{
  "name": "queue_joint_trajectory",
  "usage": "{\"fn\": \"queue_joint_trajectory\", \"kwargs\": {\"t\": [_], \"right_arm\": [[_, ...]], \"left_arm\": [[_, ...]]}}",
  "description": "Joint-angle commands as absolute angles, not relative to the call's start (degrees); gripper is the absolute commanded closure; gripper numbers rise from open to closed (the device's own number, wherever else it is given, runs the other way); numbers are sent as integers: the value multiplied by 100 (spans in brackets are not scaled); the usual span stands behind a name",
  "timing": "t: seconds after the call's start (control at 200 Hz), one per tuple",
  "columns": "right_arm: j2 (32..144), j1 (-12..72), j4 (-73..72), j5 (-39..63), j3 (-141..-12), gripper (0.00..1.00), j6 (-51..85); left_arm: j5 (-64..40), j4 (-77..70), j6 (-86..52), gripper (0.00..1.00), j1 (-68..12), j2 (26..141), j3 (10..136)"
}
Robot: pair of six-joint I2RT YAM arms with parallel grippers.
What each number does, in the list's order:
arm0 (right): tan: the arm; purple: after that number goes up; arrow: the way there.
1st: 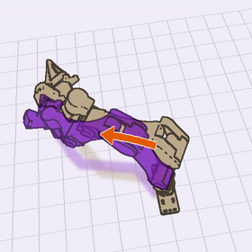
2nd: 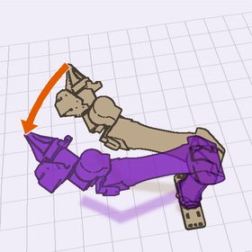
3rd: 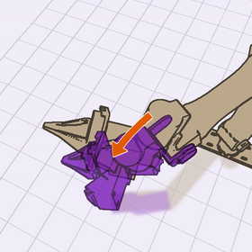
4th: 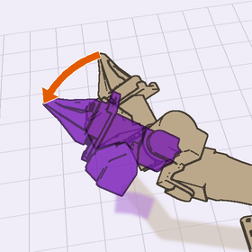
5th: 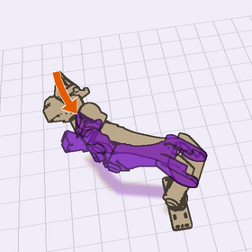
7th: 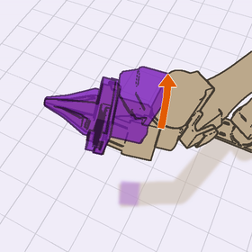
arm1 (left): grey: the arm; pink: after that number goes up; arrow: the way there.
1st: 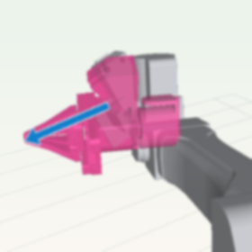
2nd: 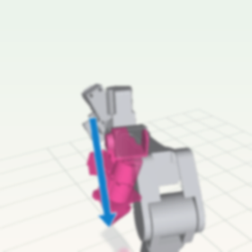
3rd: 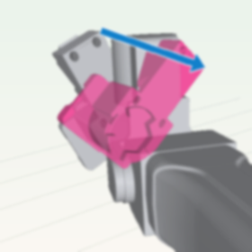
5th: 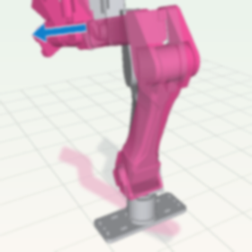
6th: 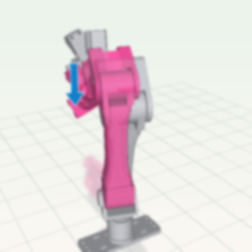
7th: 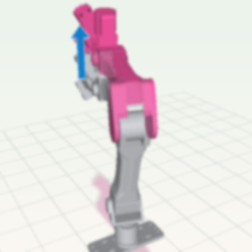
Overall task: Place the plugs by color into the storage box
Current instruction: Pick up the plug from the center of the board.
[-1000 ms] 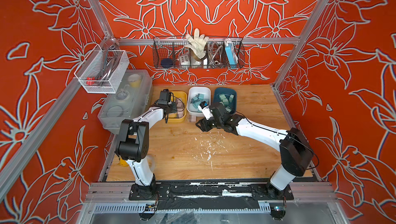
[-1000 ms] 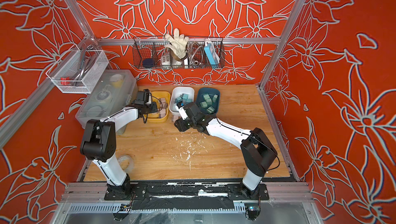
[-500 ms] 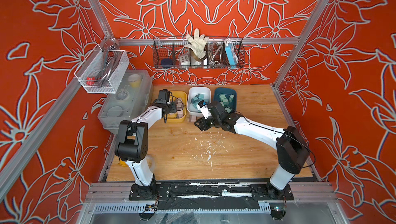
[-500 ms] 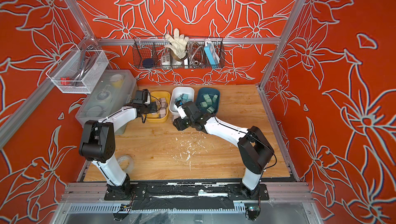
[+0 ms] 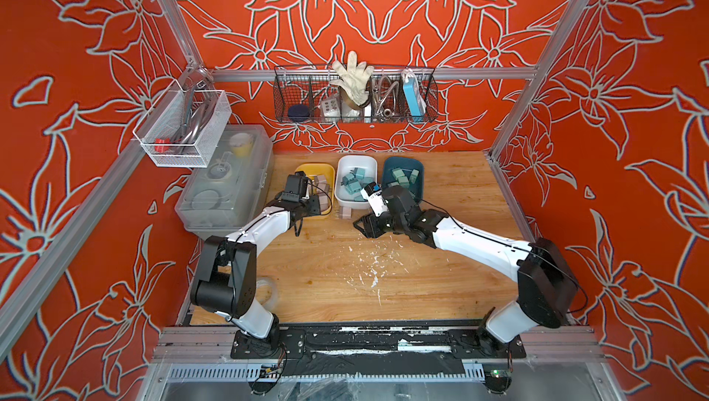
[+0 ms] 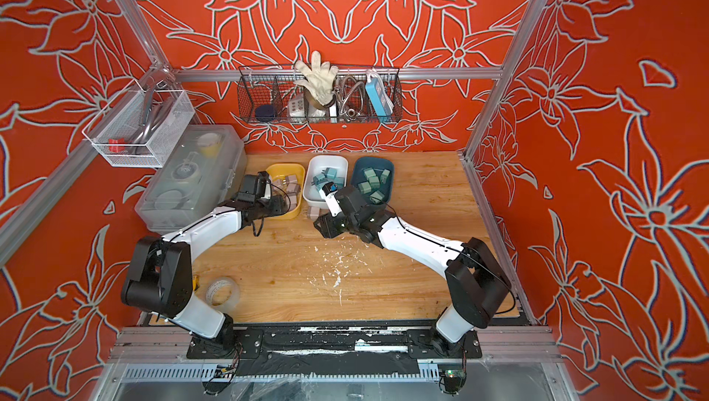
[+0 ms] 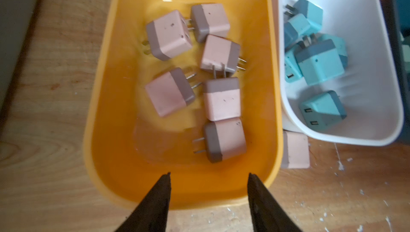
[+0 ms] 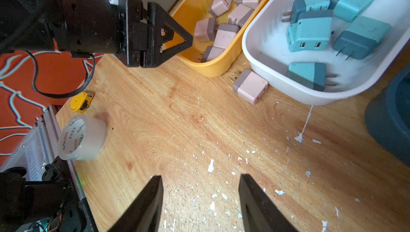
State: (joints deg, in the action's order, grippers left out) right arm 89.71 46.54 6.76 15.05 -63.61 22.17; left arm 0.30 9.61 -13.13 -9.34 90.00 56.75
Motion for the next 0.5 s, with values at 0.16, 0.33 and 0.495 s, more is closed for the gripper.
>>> {"fn": "queue_joint_trajectory", "kwargs": {"t": [0.16,0.33,0.495], "right_arm": [[8429,4663,567,1373,-5941,41,2399],[8062,4665,524,1262,-5676,40,2418],[7767,4667,558,1109,-5457,40,2343]], "left_arm": [[259,957,-1414,45,-1538,8346,5408],[360,984,-1441,45,-1907,8191,5334],[520,958,-1499,46,-2276,8421,5422]]}}
